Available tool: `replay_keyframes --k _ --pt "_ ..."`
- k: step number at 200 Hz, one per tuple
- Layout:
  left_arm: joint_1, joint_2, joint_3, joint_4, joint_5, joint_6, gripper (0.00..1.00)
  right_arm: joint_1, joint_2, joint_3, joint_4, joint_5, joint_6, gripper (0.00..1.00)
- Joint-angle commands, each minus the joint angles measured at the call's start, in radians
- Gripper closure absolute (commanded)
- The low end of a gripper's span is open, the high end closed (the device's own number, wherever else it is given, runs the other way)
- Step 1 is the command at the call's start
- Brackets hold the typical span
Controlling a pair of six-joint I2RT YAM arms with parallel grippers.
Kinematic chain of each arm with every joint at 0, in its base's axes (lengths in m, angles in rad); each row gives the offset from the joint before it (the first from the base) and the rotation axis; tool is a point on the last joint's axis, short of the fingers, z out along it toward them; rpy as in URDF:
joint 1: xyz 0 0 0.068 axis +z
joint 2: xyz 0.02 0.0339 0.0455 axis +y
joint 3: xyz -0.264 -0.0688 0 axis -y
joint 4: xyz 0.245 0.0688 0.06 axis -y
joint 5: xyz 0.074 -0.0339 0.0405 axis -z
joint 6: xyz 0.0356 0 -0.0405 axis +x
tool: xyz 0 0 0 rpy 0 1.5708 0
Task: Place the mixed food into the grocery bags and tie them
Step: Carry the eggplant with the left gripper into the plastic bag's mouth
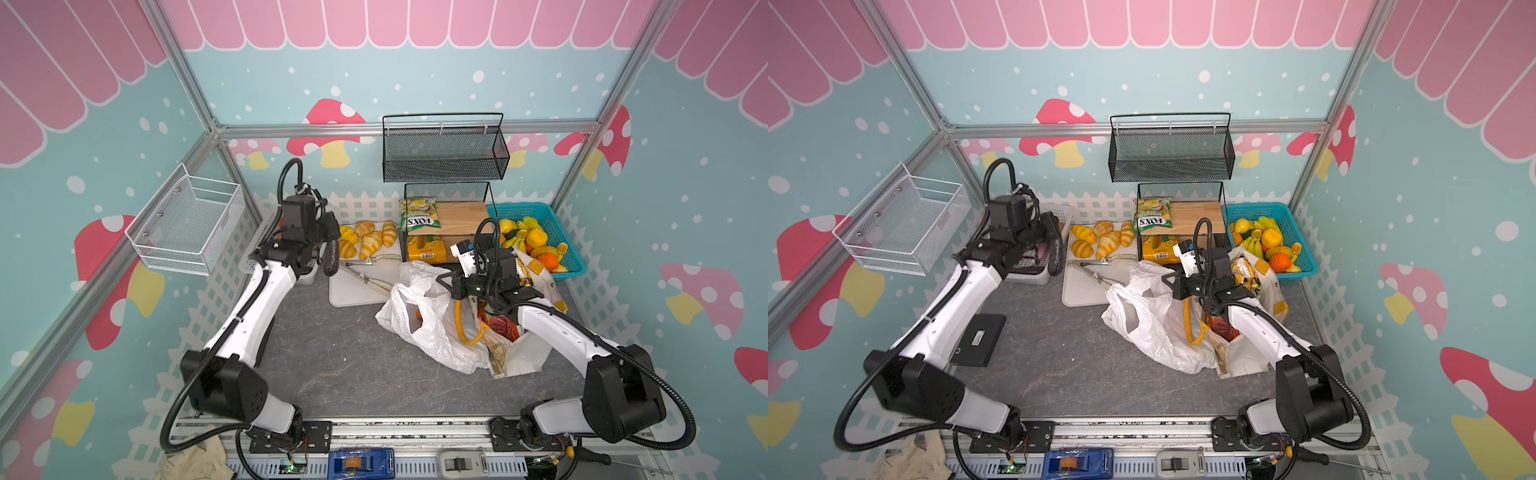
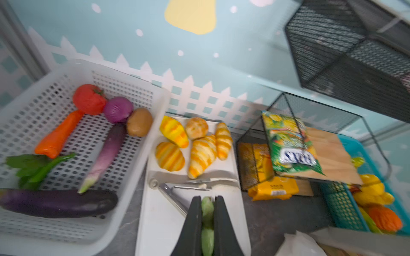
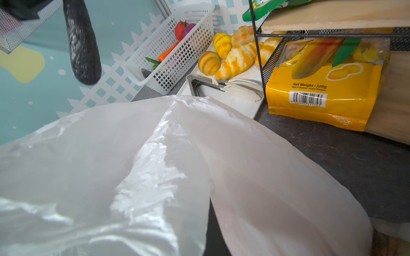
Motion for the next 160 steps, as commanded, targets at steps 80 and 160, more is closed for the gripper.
replay_keyframes --k 80,160 --pt "-0.371 -0.474 -0.736 0.74 -0.149 -0.28 1.0 -0.005 -0.016 0.005 0.067 -0.089 0.091 0.98" --pt "-0.577 -0.255 -0.736 1.126 -0.259 -0.224 1.0 -0.003 -0.075 -0.048 0.11 -0.116 0.156 0.98"
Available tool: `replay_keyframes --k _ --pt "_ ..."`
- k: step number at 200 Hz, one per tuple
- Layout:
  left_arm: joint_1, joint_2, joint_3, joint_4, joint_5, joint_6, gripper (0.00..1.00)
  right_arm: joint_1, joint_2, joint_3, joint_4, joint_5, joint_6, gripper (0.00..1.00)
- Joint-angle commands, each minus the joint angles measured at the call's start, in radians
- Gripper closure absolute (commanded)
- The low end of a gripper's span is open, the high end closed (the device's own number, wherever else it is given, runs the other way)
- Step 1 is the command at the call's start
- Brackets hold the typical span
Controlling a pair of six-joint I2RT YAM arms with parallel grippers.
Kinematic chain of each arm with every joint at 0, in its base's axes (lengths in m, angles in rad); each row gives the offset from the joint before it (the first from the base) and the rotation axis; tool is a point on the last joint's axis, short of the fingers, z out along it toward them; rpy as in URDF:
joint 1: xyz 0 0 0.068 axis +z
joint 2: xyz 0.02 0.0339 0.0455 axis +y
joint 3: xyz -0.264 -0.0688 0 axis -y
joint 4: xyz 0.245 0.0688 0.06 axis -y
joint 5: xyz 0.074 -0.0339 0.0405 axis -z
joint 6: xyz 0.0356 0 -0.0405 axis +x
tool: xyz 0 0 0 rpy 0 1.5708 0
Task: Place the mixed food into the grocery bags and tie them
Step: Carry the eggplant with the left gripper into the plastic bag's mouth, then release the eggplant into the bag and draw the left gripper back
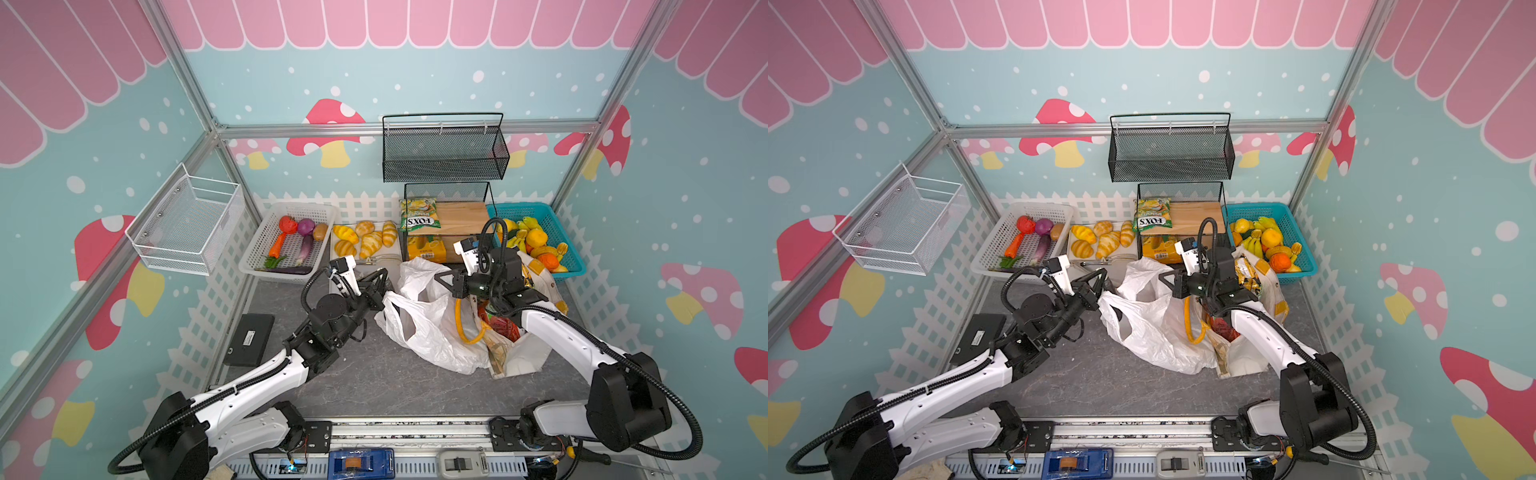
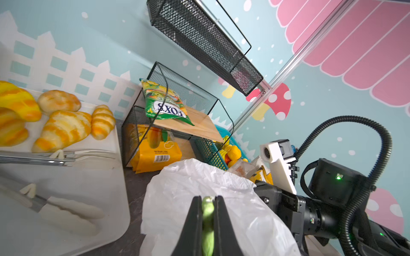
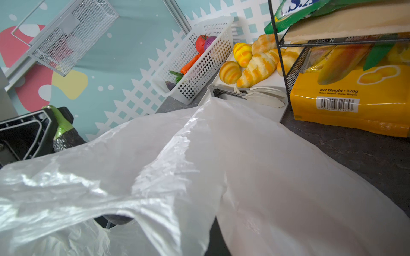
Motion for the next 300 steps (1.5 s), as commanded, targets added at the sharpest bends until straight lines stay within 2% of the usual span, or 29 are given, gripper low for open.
replay_keyframes --k 1,43,87,106,141,171,187,216,248,274,300 --pt "-0.054 0.038 -0.006 0.202 -0.075 0.016 1.0 0.001 -0.023 -0.02 0.038 -0.028 0.031 0.98" --pt "-0.11 0.144 -0.103 0.404 -0.089 0.06 1.0 0.0 -0.019 -0.02 0.044 -0.019 0.035 0.98" --pt "-0.146 0.288 -0.194 0.639 -0.032 0.104 0.92 -0.001 -0.008 -0.013 0.043 -0.002 0.026 0.99" --pt "-0.148 0.328 -0.2 0.648 0.005 0.111 0.86 -0.002 0.002 -0.015 0.043 0.001 0.022 0.99" --pt "-0.148 0.323 -0.163 0.45 0.053 0.148 0.68 -0.006 0.009 -0.016 0.04 0.01 0.013 0.99" --pt "-0.138 0.237 -0.134 0.229 0.044 0.218 0.52 -0.011 0.012 -0.016 0.028 0.024 -0.001 0.99" --pt "-0.122 0.178 -0.11 0.078 0.047 0.258 0.46 -0.014 0.014 -0.016 0.027 0.025 -0.004 0.99" --pt "-0.064 0.051 -0.091 -0.156 0.039 0.264 0.39 -0.017 0.015 -0.014 0.022 0.032 -0.014 0.99" --pt "0.022 -0.062 -0.087 -0.355 0.059 0.204 0.31 -0.018 0.026 -0.011 0.018 0.036 -0.022 0.99" --pt "0.083 -0.039 -0.042 -0.503 0.15 0.133 0.3 -0.018 0.035 -0.011 0.018 0.033 -0.025 0.99" --pt "0.112 0.026 -0.032 -0.521 0.238 0.09 0.3 -0.018 0.041 -0.005 0.018 0.032 -0.026 0.99"
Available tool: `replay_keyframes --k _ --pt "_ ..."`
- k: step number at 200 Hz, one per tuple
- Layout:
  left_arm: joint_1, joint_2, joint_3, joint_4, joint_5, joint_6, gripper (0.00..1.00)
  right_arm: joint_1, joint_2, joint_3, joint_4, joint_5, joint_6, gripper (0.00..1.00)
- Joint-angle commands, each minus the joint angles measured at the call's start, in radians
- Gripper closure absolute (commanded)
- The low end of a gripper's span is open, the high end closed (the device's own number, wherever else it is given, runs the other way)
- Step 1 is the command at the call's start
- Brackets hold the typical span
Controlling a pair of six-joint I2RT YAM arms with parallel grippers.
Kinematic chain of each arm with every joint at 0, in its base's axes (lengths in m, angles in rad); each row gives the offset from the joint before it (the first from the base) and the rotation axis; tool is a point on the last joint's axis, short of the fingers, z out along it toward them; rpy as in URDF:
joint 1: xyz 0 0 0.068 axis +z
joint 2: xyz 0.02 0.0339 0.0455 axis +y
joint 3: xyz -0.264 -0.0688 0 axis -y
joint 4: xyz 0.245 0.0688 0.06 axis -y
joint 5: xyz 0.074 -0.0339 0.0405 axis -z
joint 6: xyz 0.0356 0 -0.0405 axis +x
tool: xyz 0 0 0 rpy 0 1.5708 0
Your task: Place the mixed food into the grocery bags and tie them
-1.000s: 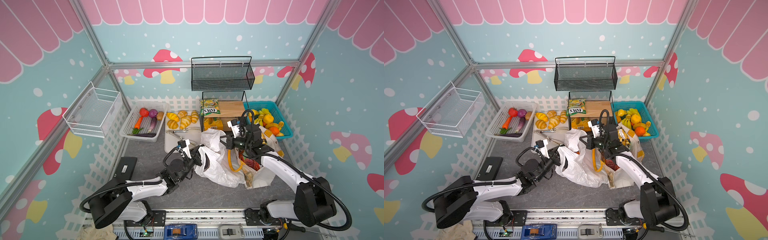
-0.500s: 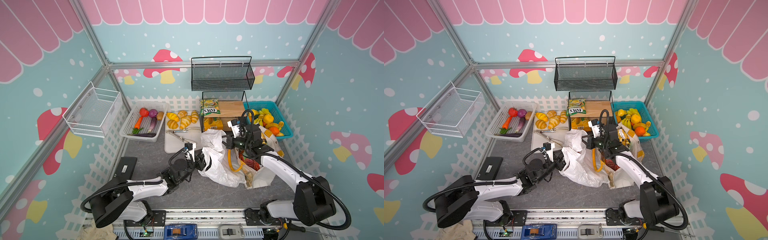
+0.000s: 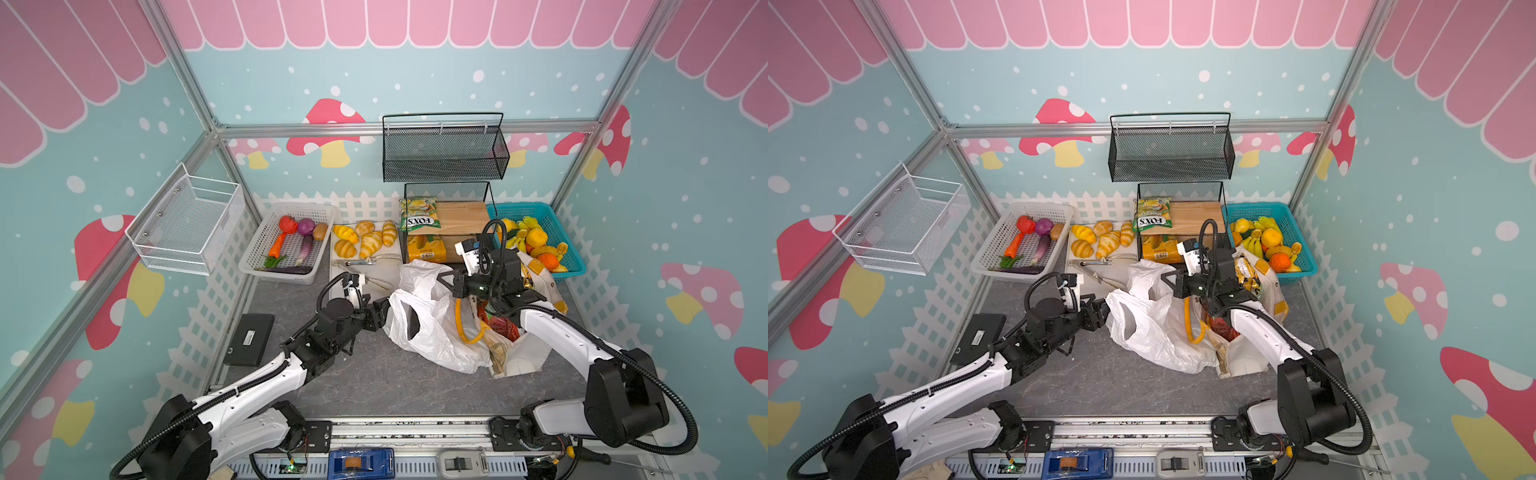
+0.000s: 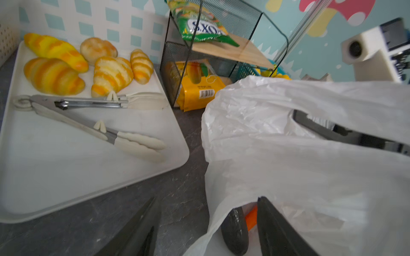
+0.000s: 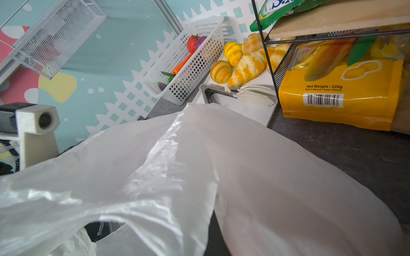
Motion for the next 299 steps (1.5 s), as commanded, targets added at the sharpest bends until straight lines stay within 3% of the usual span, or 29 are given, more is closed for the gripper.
replay_keyframes --k 1,46,70,98,140,163,184,198,222,247,275,283,299 --pt "0.022 0.049 0.026 -0.12 0.112 -0.069 0.3 -0.005 0.012 0.008 -0.003 0.003 -0.017 0.99" --pt "0.039 0.197 0.072 -0.067 0.201 -0.083 0.4 -0.004 0.017 0.019 -0.008 -0.003 -0.018 0.99" --pt "0.048 0.25 0.104 -0.053 0.265 -0.082 0.63 -0.004 0.014 0.024 -0.018 -0.006 -0.027 0.98" --pt "0.049 0.194 0.125 -0.053 0.382 -0.086 0.87 -0.004 -0.003 0.078 -0.119 0.018 -0.103 0.98" --pt "0.048 0.1 0.183 -0.07 0.609 -0.189 0.94 -0.004 -0.077 0.137 -0.301 0.17 -0.231 0.98" --pt "0.048 0.112 0.215 -0.073 0.712 -0.234 0.94 -0.004 -0.106 0.138 -0.35 0.231 -0.263 0.98" --pt "0.059 0.123 0.245 -0.138 0.702 -0.202 0.9 -0.004 -0.102 0.138 -0.369 0.256 -0.277 0.98" --pt "0.087 0.131 0.268 -0.21 0.668 -0.171 0.81 -0.004 -0.097 0.139 -0.372 0.259 -0.279 0.98" --pt "0.168 0.108 0.299 -0.316 0.631 -0.116 0.56 -0.004 -0.097 0.141 -0.369 0.265 -0.282 0.98" --pt "0.264 0.024 0.325 -0.409 0.439 -0.055 0.43 -0.005 -0.098 0.138 -0.356 0.262 -0.276 0.98" --pt "0.343 -0.034 0.327 -0.439 0.21 -0.045 0.4 -0.004 -0.094 0.13 -0.334 0.241 -0.269 0.98" --pt "0.342 -0.038 0.331 -0.432 0.221 -0.03 0.4 -0.004 -0.094 0.131 -0.331 0.233 -0.268 0.98" --pt "0.327 -0.031 0.326 -0.38 0.348 -0.014 0.39 -0.004 -0.103 0.133 -0.326 0.214 -0.267 0.98"
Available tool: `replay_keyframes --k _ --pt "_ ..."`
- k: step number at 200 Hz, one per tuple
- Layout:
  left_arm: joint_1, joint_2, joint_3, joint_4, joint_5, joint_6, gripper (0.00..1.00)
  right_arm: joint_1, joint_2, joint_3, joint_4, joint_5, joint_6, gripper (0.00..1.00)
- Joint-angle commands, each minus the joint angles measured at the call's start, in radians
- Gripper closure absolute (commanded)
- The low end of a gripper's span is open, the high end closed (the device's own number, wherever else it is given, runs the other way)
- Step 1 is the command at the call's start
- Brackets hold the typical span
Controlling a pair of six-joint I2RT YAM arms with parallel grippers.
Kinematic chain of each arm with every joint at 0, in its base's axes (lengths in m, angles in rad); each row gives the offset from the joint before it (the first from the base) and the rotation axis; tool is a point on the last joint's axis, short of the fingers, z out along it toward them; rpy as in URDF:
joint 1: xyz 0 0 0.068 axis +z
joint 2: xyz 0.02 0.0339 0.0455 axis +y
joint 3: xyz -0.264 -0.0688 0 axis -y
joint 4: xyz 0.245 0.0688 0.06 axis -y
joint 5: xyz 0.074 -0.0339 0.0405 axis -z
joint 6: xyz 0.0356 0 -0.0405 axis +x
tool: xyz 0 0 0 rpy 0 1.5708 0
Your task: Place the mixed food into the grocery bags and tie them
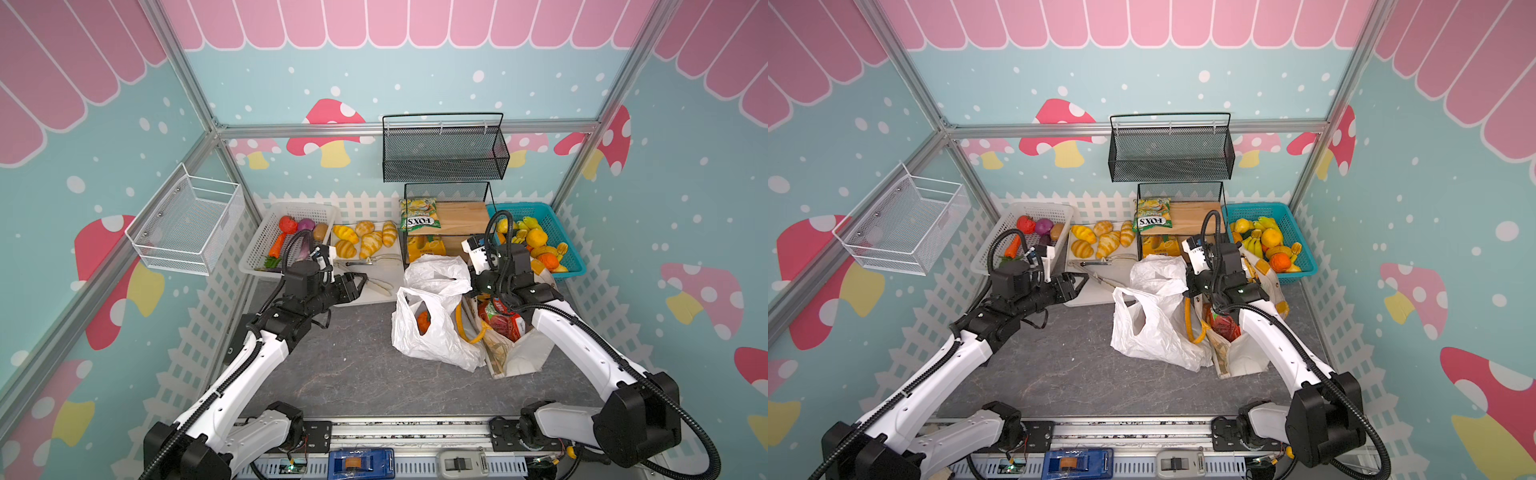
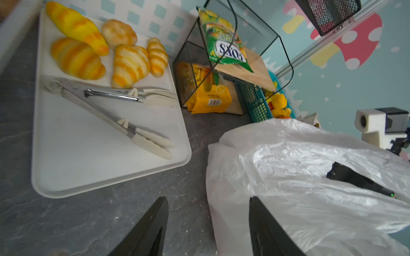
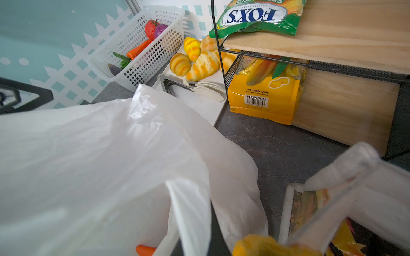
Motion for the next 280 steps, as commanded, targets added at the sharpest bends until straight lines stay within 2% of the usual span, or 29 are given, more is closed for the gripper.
replay_keyframes --k 1,17,47,68,118,140,146,189,223,244,267,280 --pt "-0.017 0.002 0.019 0.012 0.029 0.052 0.39 -0.003 -0.006 0.011 0.02 -0.034 -0.015 0.98" --pt "-0.077 0.002 0.009 0.06 0.097 0.117 0.39 -0.003 -0.012 0.01 0.025 -0.042 -0.021 0.98" --pt "-0.259 -0.009 0.011 0.083 0.047 0.398 0.38 -0.004 -0.007 0.015 0.023 -0.054 -0.024 0.98" --pt "-0.348 0.004 0.037 0.113 0.023 0.58 0.36 -0.003 -0.006 0.02 0.025 -0.061 -0.025 0.98" --pt "-0.47 0.116 0.176 0.131 0.042 0.864 0.27 -0.002 -0.012 0.016 0.041 -0.095 -0.01 0.98" --pt "-0.495 0.169 0.216 0.115 0.089 0.911 0.26 -0.003 -0.015 0.016 0.041 -0.099 -0.01 0.98" --pt "-0.5 0.18 0.221 0.115 0.097 0.96 0.26 -0.003 -0.014 0.016 0.042 -0.099 -0.01 0.98" --pt "-0.527 0.273 0.292 0.112 0.071 1.024 0.24 -0.003 -0.003 0.018 0.05 -0.116 -0.003 0.98" --pt "-0.531 0.337 0.354 0.068 0.041 1.086 0.27 -0.003 0.003 0.023 0.053 -0.124 -0.001 0.98" --pt "-0.529 0.363 0.382 0.048 0.106 1.057 0.27 -0.003 0.013 0.029 0.055 -0.129 0.003 0.98" --pt "-0.528 0.392 0.421 -0.005 0.226 0.999 0.26 -0.003 0.026 0.04 0.058 -0.14 0.005 0.98" --pt "-0.526 0.402 0.433 -0.03 0.273 0.964 0.22 -0.003 0.029 0.045 0.057 -0.135 0.002 0.98"
